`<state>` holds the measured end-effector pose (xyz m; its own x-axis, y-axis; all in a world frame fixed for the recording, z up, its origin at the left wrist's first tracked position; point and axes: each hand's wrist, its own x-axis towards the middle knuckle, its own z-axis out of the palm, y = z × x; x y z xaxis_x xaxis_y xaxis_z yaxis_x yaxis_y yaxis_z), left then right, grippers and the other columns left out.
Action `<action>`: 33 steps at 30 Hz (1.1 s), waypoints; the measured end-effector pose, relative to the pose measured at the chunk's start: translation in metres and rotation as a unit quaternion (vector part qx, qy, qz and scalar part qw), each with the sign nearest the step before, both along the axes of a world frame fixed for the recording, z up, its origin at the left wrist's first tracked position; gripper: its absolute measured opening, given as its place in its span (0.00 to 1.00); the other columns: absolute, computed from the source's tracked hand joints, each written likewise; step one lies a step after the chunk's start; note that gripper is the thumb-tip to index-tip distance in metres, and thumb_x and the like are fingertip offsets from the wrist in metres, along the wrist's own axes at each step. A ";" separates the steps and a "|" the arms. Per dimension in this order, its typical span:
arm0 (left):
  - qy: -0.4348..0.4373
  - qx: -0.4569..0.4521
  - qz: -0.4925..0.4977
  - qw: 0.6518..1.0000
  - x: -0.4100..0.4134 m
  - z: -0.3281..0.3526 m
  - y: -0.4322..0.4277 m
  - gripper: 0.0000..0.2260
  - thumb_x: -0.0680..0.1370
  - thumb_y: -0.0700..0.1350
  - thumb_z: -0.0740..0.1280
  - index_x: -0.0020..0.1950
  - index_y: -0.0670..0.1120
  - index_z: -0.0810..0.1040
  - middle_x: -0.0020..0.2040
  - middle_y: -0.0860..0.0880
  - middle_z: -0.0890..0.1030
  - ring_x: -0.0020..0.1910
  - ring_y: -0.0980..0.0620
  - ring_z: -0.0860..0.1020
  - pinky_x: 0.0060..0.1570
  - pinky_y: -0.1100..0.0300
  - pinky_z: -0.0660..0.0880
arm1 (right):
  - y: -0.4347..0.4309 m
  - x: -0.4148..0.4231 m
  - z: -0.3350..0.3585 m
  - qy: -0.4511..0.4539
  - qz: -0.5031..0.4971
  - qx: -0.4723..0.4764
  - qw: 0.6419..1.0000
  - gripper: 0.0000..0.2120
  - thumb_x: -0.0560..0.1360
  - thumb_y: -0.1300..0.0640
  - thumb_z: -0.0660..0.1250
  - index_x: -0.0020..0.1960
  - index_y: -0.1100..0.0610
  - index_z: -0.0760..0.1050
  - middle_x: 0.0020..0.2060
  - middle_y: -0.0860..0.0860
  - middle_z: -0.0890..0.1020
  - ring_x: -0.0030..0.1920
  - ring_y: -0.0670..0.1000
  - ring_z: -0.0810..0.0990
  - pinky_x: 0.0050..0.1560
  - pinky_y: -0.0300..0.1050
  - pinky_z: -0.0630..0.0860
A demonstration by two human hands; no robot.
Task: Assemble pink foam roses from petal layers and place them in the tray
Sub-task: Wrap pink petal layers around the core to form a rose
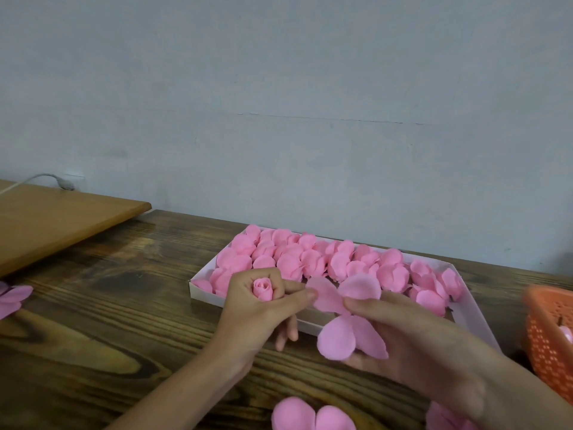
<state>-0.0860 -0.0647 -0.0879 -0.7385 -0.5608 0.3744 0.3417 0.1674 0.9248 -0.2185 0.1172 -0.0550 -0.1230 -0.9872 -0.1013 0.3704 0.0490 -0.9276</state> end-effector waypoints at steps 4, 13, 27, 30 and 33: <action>-0.001 0.004 0.015 1.000 -0.002 -0.001 -0.001 0.17 0.67 0.49 0.81 0.25 0.53 0.76 0.44 0.37 0.87 0.19 0.50 0.75 0.19 0.64 0.66 | -0.006 0.002 -0.006 0.035 -0.171 0.011 0.985 0.12 0.67 0.58 0.81 0.49 0.55 0.85 0.59 0.61 0.84 0.62 0.58 0.83 0.69 0.58 0.75; -0.012 0.036 0.020 0.999 -0.004 -0.003 -0.004 0.24 0.69 0.47 0.83 0.25 0.50 0.69 0.40 0.42 0.87 0.15 0.54 0.67 0.19 0.67 0.61 | -0.001 -0.004 -0.005 0.128 -0.214 0.031 0.968 0.15 0.70 0.53 0.78 0.55 0.57 0.87 0.54 0.58 0.87 0.54 0.56 0.87 0.48 0.47 0.85; 0.112 0.095 0.129 0.981 -0.006 0.034 0.015 0.22 0.82 0.58 0.67 0.28 0.53 0.77 0.39 0.46 0.83 0.41 0.49 0.81 0.46 0.51 0.77 | -0.010 0.030 -0.009 0.185 -0.280 0.067 0.940 0.08 0.81 0.58 0.69 0.55 0.58 0.86 0.47 0.56 0.89 0.51 0.56 0.88 0.45 0.50 0.85; 0.098 0.095 0.087 0.987 -0.012 0.039 0.033 0.24 0.80 0.61 0.65 0.26 0.55 0.75 0.43 0.48 0.83 0.45 0.50 0.77 0.49 0.50 0.72 | -0.012 0.035 -0.009 0.189 -0.246 0.059 0.949 0.10 0.82 0.58 0.67 0.53 0.57 0.87 0.48 0.58 0.88 0.49 0.53 0.87 0.44 0.47 0.84; 0.067 0.119 0.060 0.989 -0.019 0.034 0.039 0.25 0.76 0.67 0.67 0.29 0.51 0.67 0.45 0.48 0.84 0.43 0.50 0.76 0.46 0.48 0.68 | -0.014 0.038 -0.008 0.167 -0.247 0.052 0.953 0.10 0.82 0.58 0.68 0.49 0.59 0.87 0.48 0.61 0.88 0.45 0.52 0.85 0.43 0.47 0.84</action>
<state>-0.1048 -0.0261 -0.0540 -0.6145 -0.7250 0.3110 0.4546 -0.0032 0.8907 -0.1810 0.1032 -0.0631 -0.6128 -0.7872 -0.0689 0.0567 0.0432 -0.9975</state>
